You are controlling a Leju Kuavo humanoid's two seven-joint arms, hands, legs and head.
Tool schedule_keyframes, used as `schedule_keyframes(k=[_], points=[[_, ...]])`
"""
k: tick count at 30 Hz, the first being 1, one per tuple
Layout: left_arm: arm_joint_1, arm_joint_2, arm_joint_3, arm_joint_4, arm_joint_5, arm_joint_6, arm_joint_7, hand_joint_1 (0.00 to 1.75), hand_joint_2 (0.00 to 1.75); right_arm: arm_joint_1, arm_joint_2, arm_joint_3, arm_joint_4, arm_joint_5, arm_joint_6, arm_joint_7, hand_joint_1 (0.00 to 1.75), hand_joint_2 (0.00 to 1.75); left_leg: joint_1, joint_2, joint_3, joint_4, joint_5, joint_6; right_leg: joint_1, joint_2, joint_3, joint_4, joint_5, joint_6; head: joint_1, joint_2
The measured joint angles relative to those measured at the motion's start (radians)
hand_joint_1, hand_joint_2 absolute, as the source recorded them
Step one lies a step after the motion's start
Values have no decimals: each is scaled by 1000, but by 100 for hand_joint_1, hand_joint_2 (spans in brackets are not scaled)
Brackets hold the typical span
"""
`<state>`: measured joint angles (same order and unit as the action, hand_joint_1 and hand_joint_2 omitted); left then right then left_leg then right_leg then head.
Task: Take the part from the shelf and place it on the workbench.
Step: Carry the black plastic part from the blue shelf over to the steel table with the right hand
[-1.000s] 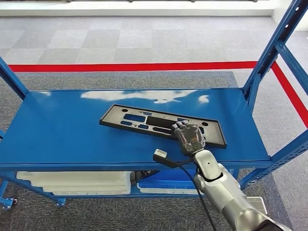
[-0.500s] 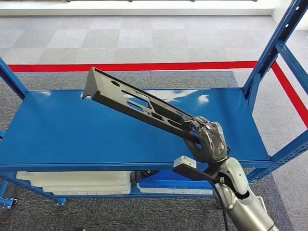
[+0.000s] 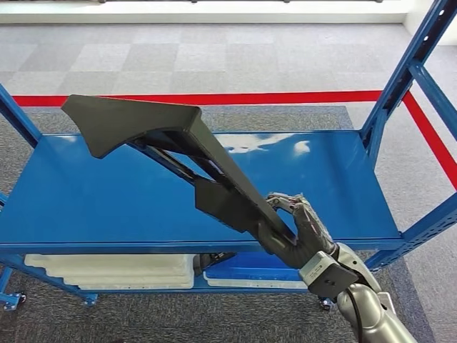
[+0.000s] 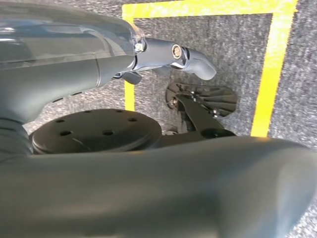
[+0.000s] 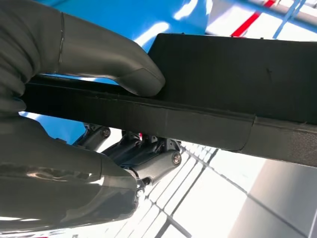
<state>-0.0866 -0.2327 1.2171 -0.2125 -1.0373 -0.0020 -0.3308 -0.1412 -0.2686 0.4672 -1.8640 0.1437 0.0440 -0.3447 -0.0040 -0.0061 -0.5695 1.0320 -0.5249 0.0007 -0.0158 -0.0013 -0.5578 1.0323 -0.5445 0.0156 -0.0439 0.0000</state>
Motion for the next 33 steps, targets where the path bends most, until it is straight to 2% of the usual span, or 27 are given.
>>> schedule_keyframes(k=[6, 22, 29, 31, 33], points=[[1, 7, 0, 0, -12, 24, 8, 0, 175, 10, -7, 27, -6, -117, 114, -4, 175, 175, 0, 0, 0, 0, 0, 0, 0, 0, 0, 0, 0, 0, 0, 0], [6, 15, 2, 0, -8, 16, 4, 0, 175, 115, -50, 44, -114, -191, 166, -28, 175, 175, -1, 0, 0, 0, -1, 1, -1, 0, 0, -1, 0, 0, 0, 0], [6, 31, 17, 0, 6, 24, 3, 0, 175, 123, -45, 46, -156, -206, 189, -55, 175, 175, -7, 0, 0, 3, -5, 8, -8, -1, 1, -2, 0, 5, 0, 0], [5, 37, 20, 0, 9, 27, -3, 0, 175, 114, -38, 49, -157, -211, 197, -60, 175, 175, -11, 0, 0, 4, -4, 14, -12, -1, 1, -3, 2, 12, 0, 0], [5, 42, 21, 0, 13, 30, -10, 0, 175, 100, -29, 54, -156, -227, 210, -68, 175, 175, -12, 1, 4, -5, 4, 26, -15, -1, 4, -4, 3, 20, 0, 0]])
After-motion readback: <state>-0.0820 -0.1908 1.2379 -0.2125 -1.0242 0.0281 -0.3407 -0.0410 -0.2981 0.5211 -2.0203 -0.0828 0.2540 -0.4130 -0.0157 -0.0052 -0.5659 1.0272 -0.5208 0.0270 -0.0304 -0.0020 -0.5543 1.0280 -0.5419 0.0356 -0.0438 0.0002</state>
